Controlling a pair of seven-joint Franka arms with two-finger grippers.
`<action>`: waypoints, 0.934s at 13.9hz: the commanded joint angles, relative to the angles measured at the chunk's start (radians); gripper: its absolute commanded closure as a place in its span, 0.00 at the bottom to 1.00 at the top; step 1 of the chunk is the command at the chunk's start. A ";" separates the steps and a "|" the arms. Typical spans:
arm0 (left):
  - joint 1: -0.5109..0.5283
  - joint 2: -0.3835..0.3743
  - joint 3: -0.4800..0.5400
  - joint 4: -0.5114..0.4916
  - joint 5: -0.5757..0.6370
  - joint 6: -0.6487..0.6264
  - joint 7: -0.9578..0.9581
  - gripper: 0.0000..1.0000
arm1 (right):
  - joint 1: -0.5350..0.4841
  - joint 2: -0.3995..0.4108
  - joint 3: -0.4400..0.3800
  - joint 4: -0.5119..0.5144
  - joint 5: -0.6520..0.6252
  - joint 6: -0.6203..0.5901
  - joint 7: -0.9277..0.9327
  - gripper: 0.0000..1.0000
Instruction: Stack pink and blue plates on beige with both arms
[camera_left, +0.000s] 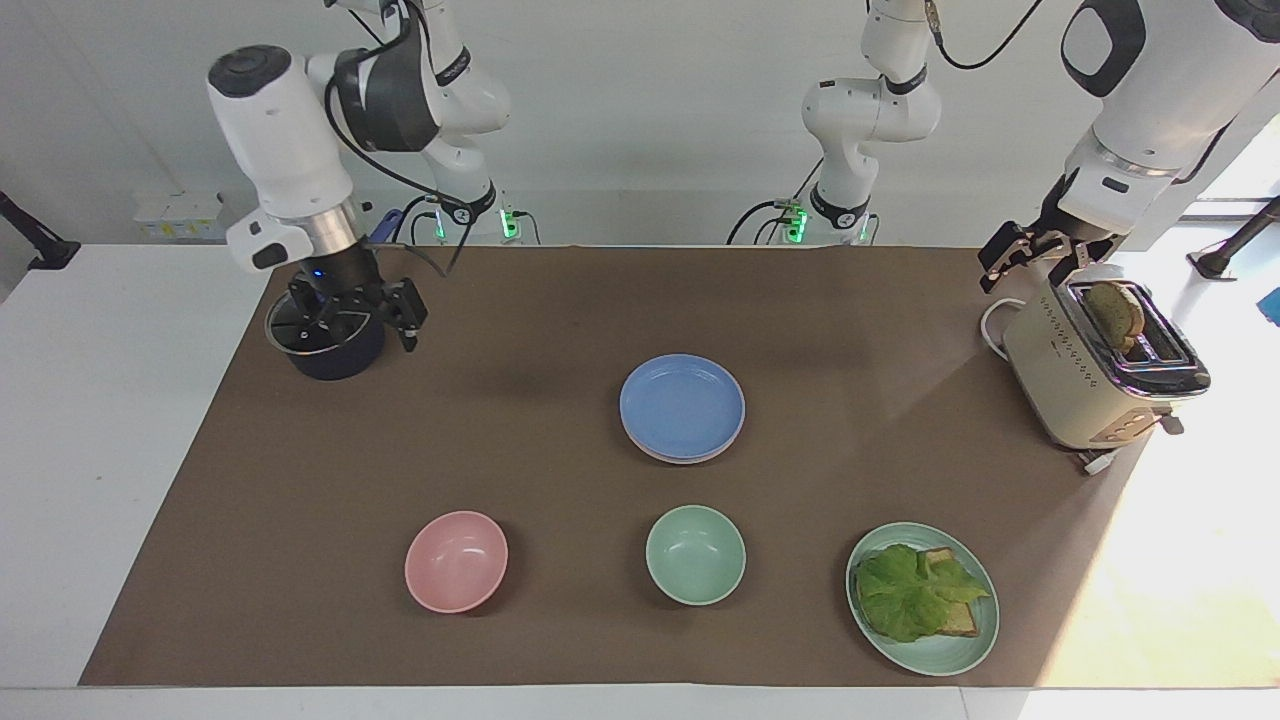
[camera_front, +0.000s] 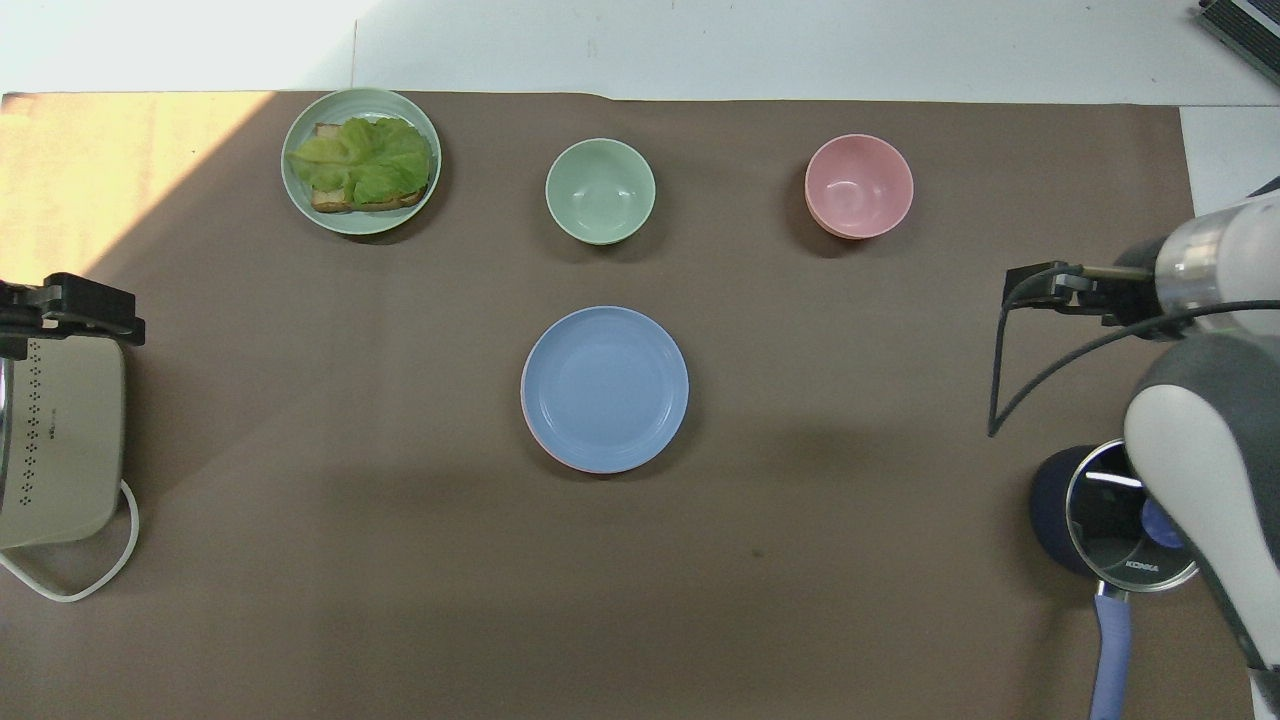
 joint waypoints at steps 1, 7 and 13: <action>-0.004 -0.002 0.000 0.004 0.015 -0.008 -0.010 0.00 | -0.026 0.032 0.015 0.170 -0.056 -0.169 -0.032 0.00; -0.004 -0.002 0.000 0.004 0.015 -0.008 -0.010 0.00 | -0.030 0.083 0.021 0.345 -0.058 -0.383 -0.061 0.00; -0.004 -0.002 0.000 0.004 0.015 -0.007 -0.012 0.00 | -0.023 0.070 0.016 0.341 -0.042 -0.412 -0.098 0.00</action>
